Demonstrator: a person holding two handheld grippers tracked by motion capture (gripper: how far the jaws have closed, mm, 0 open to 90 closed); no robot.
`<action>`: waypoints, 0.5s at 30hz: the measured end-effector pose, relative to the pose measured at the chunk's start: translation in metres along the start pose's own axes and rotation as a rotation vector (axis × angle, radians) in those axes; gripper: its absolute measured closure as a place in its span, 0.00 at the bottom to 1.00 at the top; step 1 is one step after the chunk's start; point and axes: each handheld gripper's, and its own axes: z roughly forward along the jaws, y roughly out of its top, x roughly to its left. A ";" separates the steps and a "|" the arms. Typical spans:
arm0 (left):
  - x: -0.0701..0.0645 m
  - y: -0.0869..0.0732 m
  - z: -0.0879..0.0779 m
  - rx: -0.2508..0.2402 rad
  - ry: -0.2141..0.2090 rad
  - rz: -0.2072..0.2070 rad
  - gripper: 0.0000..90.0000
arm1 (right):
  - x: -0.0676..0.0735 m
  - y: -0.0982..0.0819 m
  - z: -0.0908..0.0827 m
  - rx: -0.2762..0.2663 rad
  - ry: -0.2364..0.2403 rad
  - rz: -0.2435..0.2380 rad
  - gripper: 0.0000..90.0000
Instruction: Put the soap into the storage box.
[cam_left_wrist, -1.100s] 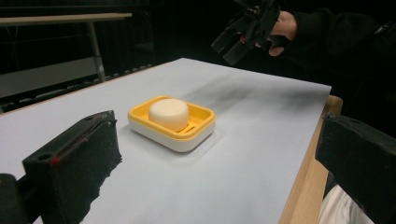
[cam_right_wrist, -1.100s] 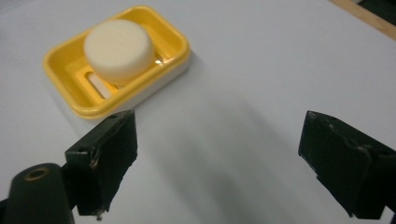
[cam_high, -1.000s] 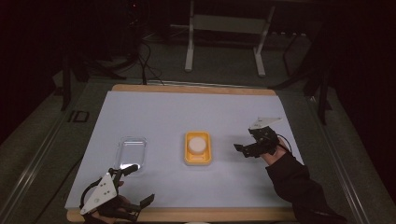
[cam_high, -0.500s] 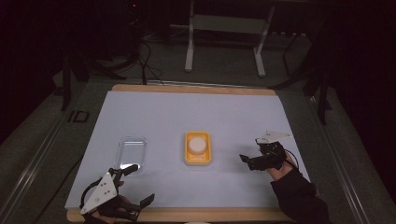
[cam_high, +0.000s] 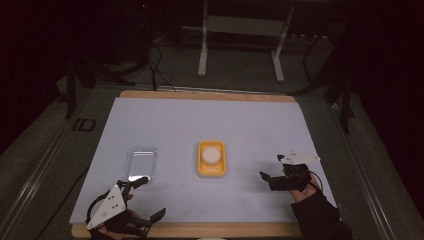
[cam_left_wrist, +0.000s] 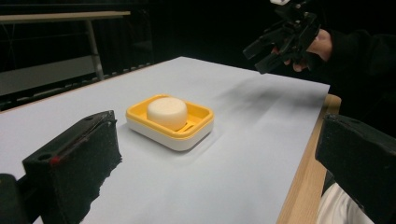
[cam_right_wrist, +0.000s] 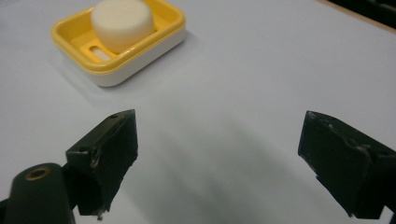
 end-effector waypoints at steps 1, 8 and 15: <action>0.000 0.000 0.000 0.001 0.000 0.002 0.00 | -0.001 -0.002 -0.002 -0.008 0.007 0.012 0.13; -0.001 0.000 0.001 0.007 -0.006 0.000 0.00 | 0.001 -0.018 -0.011 -0.040 0.049 0.009 0.13; -0.002 0.000 0.001 0.007 -0.006 -0.003 0.00 | 0.005 -0.018 -0.021 -0.075 0.026 0.002 0.13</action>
